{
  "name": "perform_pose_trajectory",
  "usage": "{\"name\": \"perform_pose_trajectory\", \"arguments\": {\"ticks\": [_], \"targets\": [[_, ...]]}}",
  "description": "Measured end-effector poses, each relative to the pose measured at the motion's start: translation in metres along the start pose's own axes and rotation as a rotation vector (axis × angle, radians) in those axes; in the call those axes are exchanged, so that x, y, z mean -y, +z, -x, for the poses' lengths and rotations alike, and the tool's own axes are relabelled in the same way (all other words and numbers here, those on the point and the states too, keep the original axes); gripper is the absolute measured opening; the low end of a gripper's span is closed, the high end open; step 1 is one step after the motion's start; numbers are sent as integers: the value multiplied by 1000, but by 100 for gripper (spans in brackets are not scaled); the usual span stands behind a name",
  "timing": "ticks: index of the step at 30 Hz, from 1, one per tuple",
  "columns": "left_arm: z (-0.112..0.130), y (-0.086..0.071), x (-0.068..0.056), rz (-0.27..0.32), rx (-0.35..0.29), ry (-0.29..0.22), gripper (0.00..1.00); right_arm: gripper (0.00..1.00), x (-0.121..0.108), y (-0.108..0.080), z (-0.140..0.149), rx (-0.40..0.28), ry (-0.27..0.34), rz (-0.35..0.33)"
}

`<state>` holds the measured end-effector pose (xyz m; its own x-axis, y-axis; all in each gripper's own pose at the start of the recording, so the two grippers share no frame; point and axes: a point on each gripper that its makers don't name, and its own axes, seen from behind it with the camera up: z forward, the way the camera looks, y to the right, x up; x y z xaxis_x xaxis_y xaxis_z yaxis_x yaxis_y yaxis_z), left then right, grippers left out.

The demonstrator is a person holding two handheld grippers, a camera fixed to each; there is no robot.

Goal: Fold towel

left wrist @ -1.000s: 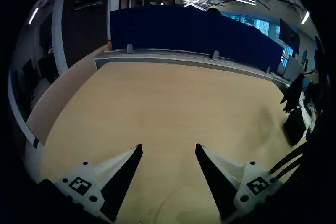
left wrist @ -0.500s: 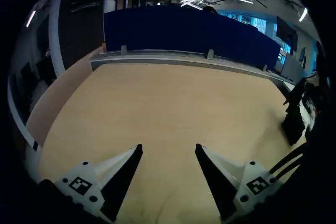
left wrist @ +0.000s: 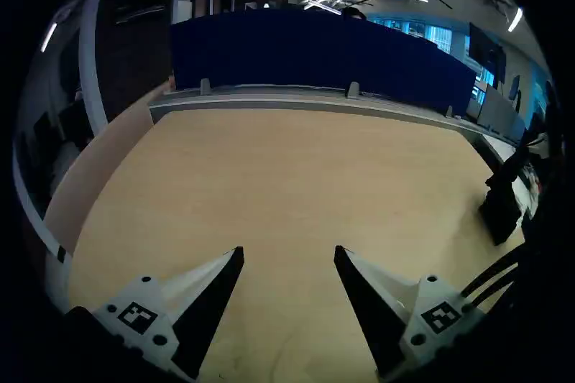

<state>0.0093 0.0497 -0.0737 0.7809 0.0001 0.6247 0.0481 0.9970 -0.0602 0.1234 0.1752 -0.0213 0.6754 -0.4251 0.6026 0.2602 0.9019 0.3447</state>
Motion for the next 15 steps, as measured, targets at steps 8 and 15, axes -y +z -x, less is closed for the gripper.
{"name": "perform_pose_trajectory", "arguments": {"ticks": [8,15], "targets": [[0,0,-6,5,3,14,93,4,-5,-9,40,43,36,18],[0,0,-10,10,6,24,93,4,-5,-14,72,78,61,31]]}}
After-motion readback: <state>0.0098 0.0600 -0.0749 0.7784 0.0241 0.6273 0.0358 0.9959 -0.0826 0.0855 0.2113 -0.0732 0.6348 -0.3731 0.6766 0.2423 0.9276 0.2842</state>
